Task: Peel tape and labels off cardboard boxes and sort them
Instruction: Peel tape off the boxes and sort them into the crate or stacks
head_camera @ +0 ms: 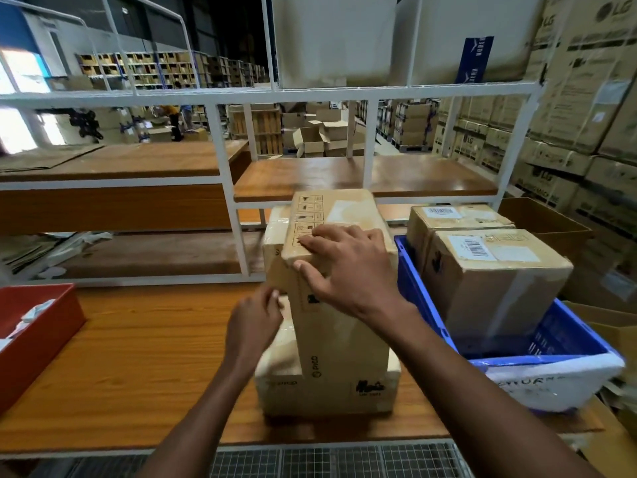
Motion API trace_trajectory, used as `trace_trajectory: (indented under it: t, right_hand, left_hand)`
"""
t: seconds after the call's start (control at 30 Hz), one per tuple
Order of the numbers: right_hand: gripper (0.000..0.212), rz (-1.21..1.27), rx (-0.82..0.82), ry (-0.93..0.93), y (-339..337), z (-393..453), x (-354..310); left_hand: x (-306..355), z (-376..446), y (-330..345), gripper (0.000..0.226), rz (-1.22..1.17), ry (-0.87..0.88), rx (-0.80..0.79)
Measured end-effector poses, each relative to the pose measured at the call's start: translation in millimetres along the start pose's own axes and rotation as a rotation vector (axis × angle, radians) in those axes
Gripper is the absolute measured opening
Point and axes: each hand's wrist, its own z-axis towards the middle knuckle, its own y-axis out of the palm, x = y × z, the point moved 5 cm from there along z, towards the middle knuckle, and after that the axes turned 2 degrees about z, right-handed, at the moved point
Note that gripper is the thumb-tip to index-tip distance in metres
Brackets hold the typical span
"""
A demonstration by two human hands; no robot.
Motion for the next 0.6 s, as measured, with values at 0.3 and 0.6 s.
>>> trace_trajectory:
  t: [0.3,0.6]
  right_hand:
    - [0.049,0.057,-0.014,0.043,-11,9,7]
    - [0.027,0.464,-0.219,0.257,-36,43,42]
  left_hand:
    - [138,125,-51,0.033,-0.084,0.270,-0.290]
    - [162,151,-25,0.040,0.311,0.230,-0.440]
